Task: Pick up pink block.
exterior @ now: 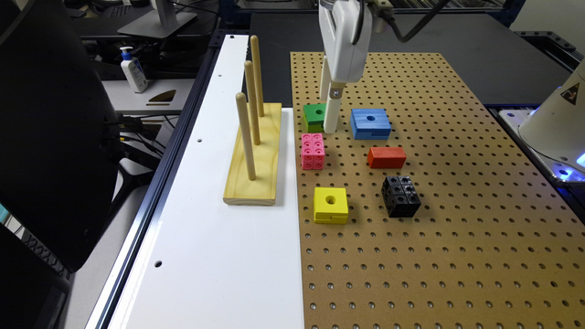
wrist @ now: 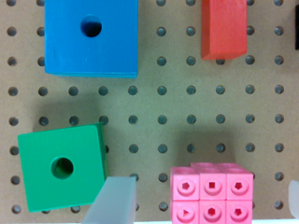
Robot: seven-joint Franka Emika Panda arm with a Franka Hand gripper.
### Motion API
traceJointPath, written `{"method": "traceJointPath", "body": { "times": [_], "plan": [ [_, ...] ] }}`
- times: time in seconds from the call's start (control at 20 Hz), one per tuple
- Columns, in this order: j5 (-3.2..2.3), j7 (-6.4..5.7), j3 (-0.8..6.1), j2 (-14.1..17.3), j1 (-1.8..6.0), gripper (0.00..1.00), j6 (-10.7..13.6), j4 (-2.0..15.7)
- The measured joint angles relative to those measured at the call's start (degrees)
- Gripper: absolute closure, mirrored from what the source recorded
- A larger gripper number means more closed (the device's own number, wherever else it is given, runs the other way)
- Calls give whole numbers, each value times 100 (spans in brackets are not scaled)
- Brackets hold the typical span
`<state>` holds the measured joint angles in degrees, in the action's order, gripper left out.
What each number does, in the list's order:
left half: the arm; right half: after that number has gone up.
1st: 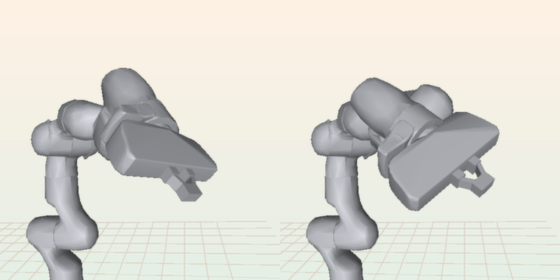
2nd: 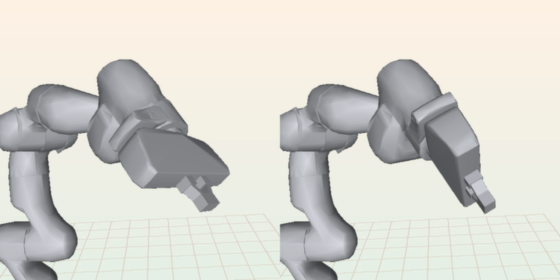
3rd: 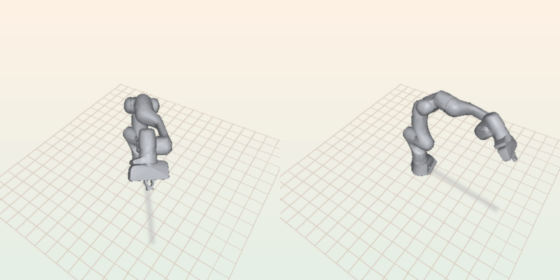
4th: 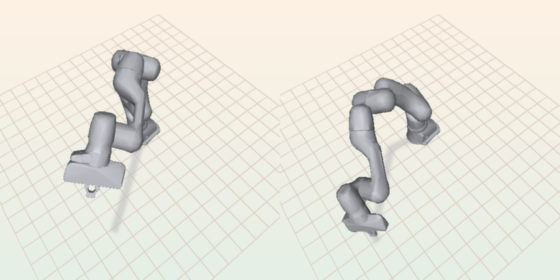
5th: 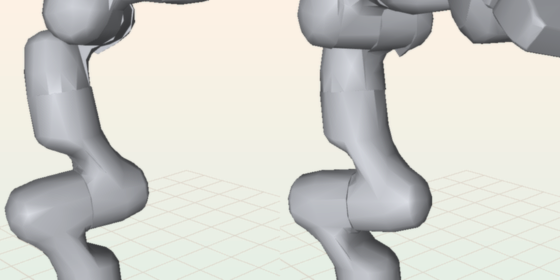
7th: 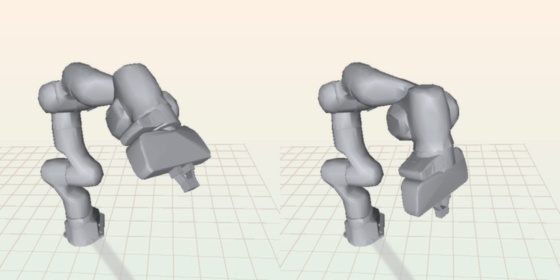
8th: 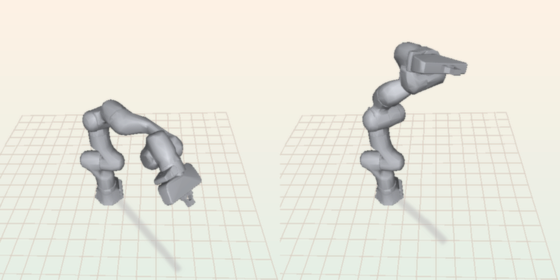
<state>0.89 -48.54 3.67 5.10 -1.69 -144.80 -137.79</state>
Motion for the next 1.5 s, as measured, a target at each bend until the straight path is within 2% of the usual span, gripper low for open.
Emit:
{"method": "traceJointPath", "body": {
  "times": [0.2, 0.45, 0.7, 1.0, 1.3, 1.5],
  "plan": [
    [0, -34, 36, 25, 0, 0, 0, 31],
    [0, -37, 37, 293, 0, 0, -230, 49],
    [0, -38, 37, 445, 0, 0, -267, 130],
    [0, -38, 37, 826, 0, 0, -605, 159],
    [0, -38, 37, 859, 0, 0, -618, 173],
    [0, -38, 37, 995, 0, 0, -732, 175]
  ]
}}
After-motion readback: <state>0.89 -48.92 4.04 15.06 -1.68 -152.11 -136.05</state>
